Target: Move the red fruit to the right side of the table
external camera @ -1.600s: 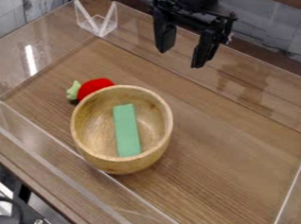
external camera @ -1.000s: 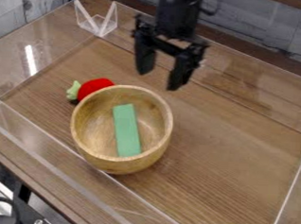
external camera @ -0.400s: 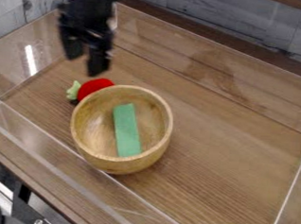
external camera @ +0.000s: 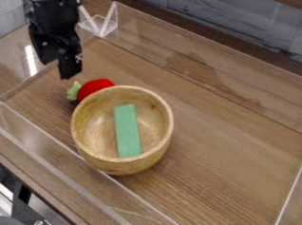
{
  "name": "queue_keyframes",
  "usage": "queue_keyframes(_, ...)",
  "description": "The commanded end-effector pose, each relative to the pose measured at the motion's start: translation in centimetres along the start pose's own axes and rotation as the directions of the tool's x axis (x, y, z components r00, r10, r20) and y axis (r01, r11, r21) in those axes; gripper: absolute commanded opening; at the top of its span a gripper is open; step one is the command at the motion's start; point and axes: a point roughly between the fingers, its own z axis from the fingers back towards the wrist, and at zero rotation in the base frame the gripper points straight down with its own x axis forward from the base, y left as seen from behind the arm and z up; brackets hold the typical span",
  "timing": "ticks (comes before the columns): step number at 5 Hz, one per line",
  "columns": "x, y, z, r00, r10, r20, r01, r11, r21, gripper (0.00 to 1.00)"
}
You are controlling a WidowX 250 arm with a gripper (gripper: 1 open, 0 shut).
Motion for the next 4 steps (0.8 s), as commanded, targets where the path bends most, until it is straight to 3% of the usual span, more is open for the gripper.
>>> queue_keyframes(1,0.9,0.5,-0.9,0.999,0.0,0.035,0.001,1.0,-0.006,1.0)
queue_keyframes(3,2.0,-0.9,-2.3,0.999,0.016,0.033,-0.015,1.0,-0.026,1.0)
queue_keyframes(4,2.0,0.5,-3.1,0.999,0.033,0.031,-0.032,0.999,-0.032,1.0)
